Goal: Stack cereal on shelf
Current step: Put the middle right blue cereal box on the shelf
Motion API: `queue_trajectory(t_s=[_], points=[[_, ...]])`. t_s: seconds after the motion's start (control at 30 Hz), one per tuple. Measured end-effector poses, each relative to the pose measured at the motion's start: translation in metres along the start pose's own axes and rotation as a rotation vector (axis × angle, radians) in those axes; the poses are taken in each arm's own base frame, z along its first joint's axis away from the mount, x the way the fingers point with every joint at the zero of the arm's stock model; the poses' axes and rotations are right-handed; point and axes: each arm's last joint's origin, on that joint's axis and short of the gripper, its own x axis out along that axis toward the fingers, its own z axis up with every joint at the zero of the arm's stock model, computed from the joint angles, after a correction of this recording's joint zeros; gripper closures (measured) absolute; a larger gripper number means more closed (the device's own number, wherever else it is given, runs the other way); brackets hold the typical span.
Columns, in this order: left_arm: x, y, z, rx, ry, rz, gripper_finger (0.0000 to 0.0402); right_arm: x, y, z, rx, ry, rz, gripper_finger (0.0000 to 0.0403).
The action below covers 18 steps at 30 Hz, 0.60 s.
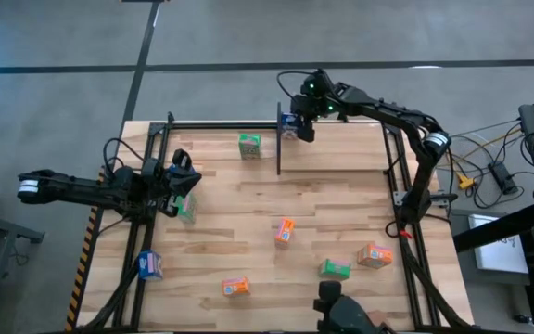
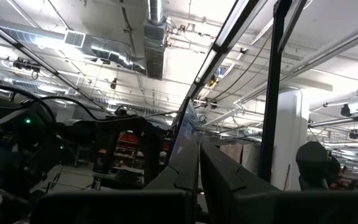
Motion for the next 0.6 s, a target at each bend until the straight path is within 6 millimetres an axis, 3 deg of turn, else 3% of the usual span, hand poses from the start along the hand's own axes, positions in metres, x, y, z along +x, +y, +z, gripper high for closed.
queue_trajectory(t_s=[0.33,0.6], points=[[0.000,0.000,0.000,0.000,0.000,0.000,0.0401,-0.011,0.001,0.003,0.004,0.012,-0.035,0.0190],[0.000,0.000,0.000,0.000,0.000,0.000,0.0401,-0.050,0.009,0.019,0.049,-0.038,-0.078,0.0193]])
